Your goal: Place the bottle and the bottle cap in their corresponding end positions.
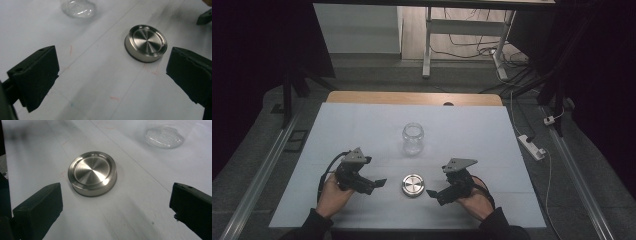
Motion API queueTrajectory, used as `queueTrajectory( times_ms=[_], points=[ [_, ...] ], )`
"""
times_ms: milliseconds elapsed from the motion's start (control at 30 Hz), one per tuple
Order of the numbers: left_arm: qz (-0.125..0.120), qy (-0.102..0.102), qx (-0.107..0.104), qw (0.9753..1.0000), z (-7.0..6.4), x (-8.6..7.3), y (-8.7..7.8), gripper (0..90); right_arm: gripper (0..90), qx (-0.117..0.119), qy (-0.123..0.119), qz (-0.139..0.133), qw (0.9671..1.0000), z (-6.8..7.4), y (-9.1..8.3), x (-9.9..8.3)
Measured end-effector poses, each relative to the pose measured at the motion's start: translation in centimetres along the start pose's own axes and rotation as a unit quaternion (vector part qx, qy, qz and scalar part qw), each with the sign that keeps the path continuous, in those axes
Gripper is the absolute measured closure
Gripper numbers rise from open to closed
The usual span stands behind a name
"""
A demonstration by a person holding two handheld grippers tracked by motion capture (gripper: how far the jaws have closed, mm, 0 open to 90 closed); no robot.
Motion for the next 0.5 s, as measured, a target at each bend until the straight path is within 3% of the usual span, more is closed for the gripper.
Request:
queueTrajectory(
  times_ms=[500],
  points=[
    [0.006,-0.023,0.036,0.9991,0.0,-3.7,-3.1,0.0,0.0,-0.028,0.026,0.003,0.9993,-1.0,-2.7,-2.4]
  ],
)
Point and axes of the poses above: each handheld gripper's, and its own axes: y roughly forward along the jaws, x roughly out of its top, z roughly to its left, the point moved 3 cm from there along y, roughly forward along the jaws, and after that the axes turned 4 degrees about x, right-handed, at the moved point
